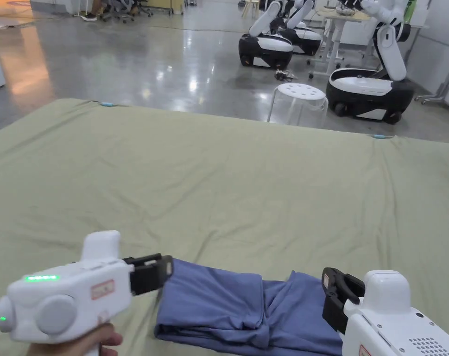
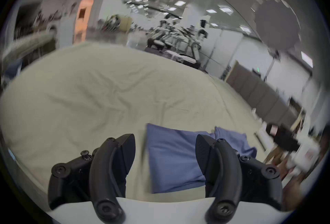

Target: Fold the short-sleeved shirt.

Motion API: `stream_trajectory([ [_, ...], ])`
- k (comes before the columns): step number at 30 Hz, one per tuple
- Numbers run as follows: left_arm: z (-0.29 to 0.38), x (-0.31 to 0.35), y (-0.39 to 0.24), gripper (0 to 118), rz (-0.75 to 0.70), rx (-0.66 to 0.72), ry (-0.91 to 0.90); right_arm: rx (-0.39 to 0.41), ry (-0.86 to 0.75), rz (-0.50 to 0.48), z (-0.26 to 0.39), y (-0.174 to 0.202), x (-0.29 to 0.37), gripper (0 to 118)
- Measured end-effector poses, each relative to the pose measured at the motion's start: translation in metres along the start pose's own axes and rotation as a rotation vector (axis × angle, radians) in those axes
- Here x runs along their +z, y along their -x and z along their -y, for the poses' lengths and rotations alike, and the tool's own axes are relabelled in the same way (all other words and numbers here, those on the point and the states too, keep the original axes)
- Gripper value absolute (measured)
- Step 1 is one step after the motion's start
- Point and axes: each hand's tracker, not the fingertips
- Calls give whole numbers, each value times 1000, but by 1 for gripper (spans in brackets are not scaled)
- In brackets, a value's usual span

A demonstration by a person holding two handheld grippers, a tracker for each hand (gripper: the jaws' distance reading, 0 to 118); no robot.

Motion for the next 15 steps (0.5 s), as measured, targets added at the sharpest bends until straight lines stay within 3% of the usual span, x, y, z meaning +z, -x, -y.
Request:
stream_trajectory([
  [4,-18,-11,76,80,229,332,179,5,12,4,-1,4,-5,4],
  [7,-2,-43,103,80,427,580,314,13,19,0,-2,11,-8,4],
  [12,41,-105,74,80,550,635,507,38,27,5,-5,17,-10,4],
  [15,47,-138,66,80,638,635,429,44,31,21,-8,14,-10,4],
])
